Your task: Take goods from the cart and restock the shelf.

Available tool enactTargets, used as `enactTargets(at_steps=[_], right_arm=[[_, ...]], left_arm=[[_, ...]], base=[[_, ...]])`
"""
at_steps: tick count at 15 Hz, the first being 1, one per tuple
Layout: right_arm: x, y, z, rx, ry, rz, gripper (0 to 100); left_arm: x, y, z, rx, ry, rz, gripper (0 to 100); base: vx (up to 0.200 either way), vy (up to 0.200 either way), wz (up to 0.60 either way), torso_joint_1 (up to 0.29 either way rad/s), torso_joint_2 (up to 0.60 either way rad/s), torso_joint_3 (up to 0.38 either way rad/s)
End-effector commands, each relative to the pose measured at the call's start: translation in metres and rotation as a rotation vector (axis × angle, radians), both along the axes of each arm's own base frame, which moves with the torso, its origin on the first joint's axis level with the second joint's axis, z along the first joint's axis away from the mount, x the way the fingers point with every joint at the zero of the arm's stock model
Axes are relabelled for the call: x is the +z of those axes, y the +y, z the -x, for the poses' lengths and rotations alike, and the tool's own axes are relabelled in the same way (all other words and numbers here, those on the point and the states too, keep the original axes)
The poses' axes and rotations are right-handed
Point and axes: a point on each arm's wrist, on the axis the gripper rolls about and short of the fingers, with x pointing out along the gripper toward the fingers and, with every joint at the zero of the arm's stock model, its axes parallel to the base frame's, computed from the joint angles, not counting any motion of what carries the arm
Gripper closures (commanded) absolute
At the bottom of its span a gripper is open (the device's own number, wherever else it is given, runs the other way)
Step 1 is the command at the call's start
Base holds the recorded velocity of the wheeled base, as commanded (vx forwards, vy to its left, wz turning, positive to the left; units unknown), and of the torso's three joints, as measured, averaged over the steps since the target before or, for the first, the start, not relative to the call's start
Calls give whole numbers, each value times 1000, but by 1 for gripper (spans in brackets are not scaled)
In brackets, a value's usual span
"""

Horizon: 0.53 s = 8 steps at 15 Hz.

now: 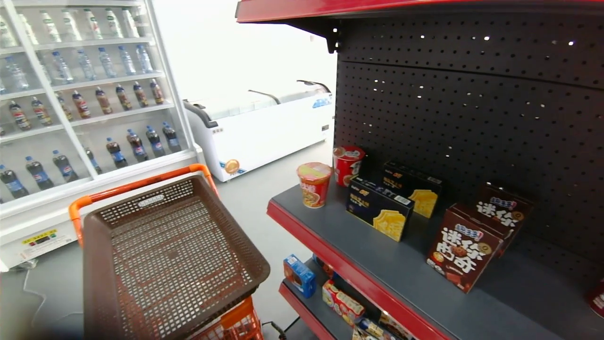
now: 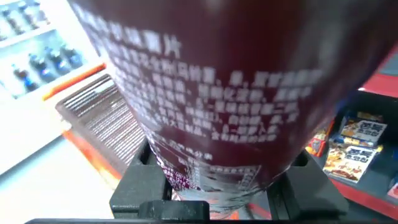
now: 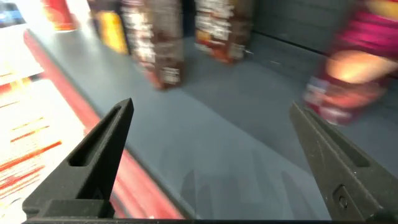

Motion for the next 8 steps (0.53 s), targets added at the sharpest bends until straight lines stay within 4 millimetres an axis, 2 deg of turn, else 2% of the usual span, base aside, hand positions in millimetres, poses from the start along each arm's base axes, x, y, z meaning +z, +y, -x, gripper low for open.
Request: enactTargets(at_steps=[1, 8], right_arm=[[0, 0, 0, 0, 2, 0, 0], [0, 0, 0, 0, 2, 0, 0]], left_arm=[[-6, 1, 13, 16, -65, 0, 100], [-17, 1, 9, 9, -22, 5, 100]], base=[[0, 0, -600, 7, -2, 2], [0, 0, -600, 1, 0, 2]])
